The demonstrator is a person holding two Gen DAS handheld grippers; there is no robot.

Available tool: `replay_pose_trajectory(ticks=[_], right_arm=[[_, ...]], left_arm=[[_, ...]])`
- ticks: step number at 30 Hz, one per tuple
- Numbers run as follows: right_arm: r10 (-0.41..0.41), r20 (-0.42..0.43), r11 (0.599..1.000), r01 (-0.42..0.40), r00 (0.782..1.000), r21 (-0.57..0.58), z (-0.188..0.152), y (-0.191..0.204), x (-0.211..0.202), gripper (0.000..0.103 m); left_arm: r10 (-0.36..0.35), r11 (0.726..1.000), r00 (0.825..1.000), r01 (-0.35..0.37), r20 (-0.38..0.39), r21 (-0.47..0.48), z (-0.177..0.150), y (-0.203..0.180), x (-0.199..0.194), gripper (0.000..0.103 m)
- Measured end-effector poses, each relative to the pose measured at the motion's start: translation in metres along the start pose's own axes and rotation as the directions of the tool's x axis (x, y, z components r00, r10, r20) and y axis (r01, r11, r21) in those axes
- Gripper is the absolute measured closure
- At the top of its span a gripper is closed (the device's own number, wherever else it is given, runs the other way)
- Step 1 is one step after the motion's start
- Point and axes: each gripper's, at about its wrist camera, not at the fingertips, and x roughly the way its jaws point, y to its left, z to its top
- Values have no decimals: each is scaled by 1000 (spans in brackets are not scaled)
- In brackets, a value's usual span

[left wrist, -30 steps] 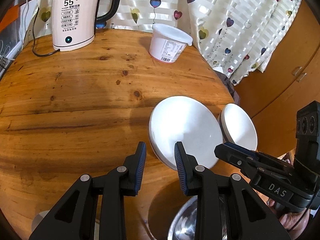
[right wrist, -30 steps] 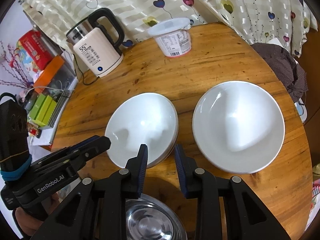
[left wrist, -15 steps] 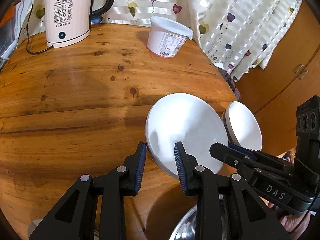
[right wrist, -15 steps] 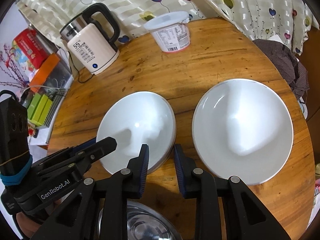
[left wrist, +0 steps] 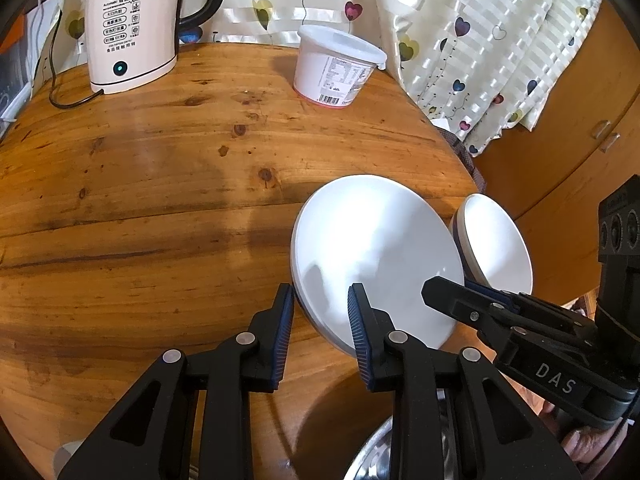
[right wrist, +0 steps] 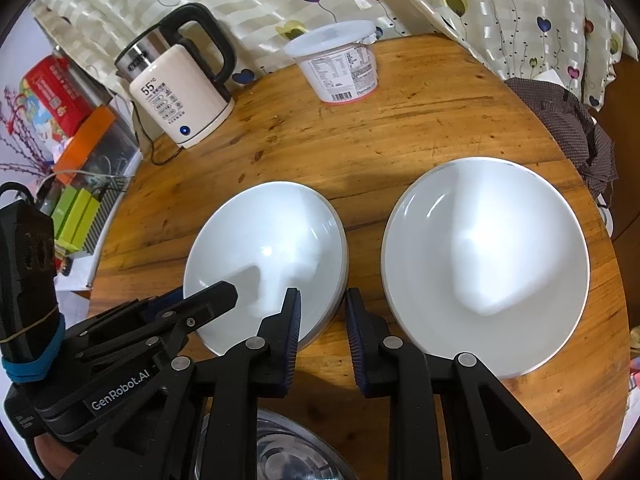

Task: Organize plates and bowls
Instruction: 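Lift the white bowl with the left tool and carry it over the steel bowl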

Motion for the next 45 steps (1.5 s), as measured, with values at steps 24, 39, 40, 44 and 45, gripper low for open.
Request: replay_pose_trajectory(ticks=[24,39,40,44,45], right_arm=[[20,54,999,-18,998,-46,-6,18,-28,82],[29,99,997,-22,995,-73,-24,33,-63,82],[30,101,997,-23,994,-73,-25,33,-66,82],[32,111,997,-24,993,-75,-33,36,-76,82],[34,113,997,-25,993,-75,-37,36,-79,82]], left_arm=[[15,1000,998,-16,56,5,-9,-2,-35,74],[18,999,995,-20,98,25,-26,-14,-69,74],[17,999,995,-20,100,26,-27,-15,-71,74],[15,999,994,-19,108,32,-35,-20,-80,74],[15,999,994,-19,110,34,-37,-21,-82,74]])
